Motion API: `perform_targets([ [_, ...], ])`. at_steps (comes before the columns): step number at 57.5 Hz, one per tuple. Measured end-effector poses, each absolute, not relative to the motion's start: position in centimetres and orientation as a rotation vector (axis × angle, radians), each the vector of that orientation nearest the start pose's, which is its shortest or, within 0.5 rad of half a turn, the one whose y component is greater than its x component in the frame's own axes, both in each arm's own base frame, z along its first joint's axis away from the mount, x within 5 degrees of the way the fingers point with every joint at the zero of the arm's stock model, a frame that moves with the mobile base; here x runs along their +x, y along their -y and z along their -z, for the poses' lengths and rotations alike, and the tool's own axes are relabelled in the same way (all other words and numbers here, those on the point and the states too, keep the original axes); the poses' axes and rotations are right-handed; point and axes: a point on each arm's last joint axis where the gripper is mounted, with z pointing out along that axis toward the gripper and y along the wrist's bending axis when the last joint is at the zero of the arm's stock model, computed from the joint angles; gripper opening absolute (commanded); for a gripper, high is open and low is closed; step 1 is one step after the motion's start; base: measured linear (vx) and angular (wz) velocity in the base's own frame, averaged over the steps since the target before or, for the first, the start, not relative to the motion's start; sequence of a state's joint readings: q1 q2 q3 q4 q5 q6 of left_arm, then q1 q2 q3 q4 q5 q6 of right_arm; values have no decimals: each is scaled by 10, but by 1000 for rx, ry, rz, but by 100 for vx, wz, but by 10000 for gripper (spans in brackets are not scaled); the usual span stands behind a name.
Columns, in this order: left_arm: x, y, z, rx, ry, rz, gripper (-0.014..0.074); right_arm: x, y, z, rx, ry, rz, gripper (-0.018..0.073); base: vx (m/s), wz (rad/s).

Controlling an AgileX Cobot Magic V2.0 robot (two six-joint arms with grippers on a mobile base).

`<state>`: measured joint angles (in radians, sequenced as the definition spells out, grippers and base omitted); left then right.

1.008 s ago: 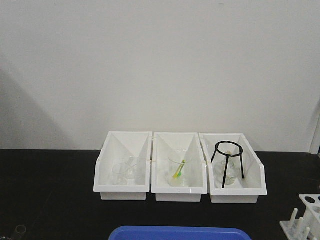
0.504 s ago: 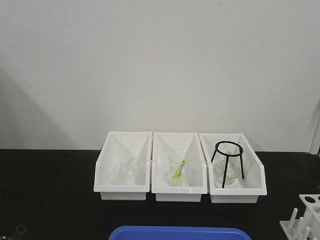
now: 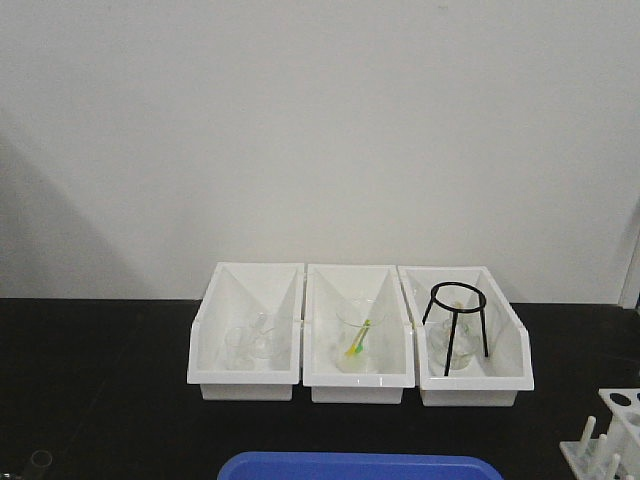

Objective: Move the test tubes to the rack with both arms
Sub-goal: 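Reach the left gripper down to the glass test tube in the beaker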

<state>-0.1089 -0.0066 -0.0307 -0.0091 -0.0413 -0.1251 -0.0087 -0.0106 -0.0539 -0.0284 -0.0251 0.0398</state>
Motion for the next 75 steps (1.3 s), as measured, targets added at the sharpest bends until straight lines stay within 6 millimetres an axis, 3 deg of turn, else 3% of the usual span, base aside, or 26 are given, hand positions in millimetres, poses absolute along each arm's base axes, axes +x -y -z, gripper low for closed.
perform_targets([
  [14, 49, 5, -331, 11, -1240, 173, -15, 27, 0, -344, -12, -1168, 35, -8, 0, 0],
  [21, 70, 8, -371, 47, -1254, 123, -15, 40, 0, -385, -20, -1184, 47, -8, 0, 0],
  [27, 95, 10, -392, 56, -1291, 111, -15, 64, 1, -401, -24, -1241, 51, -8, 0, 0],
  [39, 143, 16, -389, 63, -1425, 106, -14, 118, 1, -392, -29, -1425, 50, -8, 0, 0],
  [56, 169, 18, -373, 68, -1526, 102, 52, 149, 1, -375, -31, -1550, 49, 22, 0, 0],
  [67, 175, 19, -367, 79, -1567, 91, 238, 157, 2, -370, -32, -1583, 48, 154, 0, 0],
  [75, 176, 19, -364, 154, -1595, 21, 428, 159, 2, -369, -32, -1592, 48, 346, 0, 0],
])
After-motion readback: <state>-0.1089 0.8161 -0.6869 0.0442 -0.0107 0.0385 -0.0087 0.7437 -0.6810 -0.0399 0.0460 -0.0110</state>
